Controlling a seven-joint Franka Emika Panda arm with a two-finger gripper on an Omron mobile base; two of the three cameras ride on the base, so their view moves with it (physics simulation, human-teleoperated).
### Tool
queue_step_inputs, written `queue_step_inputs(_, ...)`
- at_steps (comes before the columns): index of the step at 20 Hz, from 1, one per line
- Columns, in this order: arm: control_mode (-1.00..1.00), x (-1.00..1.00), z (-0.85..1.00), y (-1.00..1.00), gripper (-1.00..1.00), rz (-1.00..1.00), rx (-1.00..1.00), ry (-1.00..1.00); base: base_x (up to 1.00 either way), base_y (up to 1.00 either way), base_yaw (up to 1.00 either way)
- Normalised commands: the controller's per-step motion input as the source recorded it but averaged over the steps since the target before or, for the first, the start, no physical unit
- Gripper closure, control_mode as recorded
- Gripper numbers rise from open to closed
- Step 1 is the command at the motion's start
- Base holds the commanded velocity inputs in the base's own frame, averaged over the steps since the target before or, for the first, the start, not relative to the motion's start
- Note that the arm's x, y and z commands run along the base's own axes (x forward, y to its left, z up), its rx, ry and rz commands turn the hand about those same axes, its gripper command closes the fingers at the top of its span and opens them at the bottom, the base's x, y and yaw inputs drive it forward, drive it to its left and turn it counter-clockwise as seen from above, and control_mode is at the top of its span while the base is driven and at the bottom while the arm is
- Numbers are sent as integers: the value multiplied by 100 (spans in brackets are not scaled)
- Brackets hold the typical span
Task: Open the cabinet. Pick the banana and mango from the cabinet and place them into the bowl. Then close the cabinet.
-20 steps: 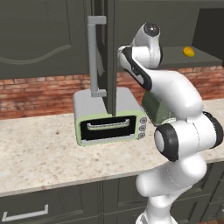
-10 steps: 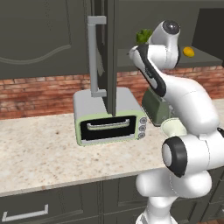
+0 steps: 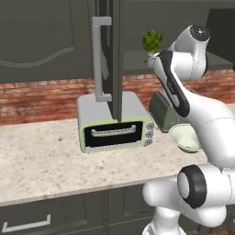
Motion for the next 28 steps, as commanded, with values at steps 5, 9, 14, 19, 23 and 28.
queue_step_inputs(5,-100,-51,0,-11,100,-7,0,3,0,0,0)
queue_step_inputs(9,-100,-41,0,-20,100,-6,0,5,0,0,0)
queue_step_inputs(14,-100,-32,0,-25,100,-6,0,5,0,0,0)
queue_step_inputs(19,-100,-34,-4,-27,100,-3,0,8,0,0,0)
queue_step_inputs(23,-100,-36,-27,-23,100,-2,0,7,0,0,0)
queue_step_inputs(28,-100,-28,-36,-16,100,-2,0,7,0,0,0)
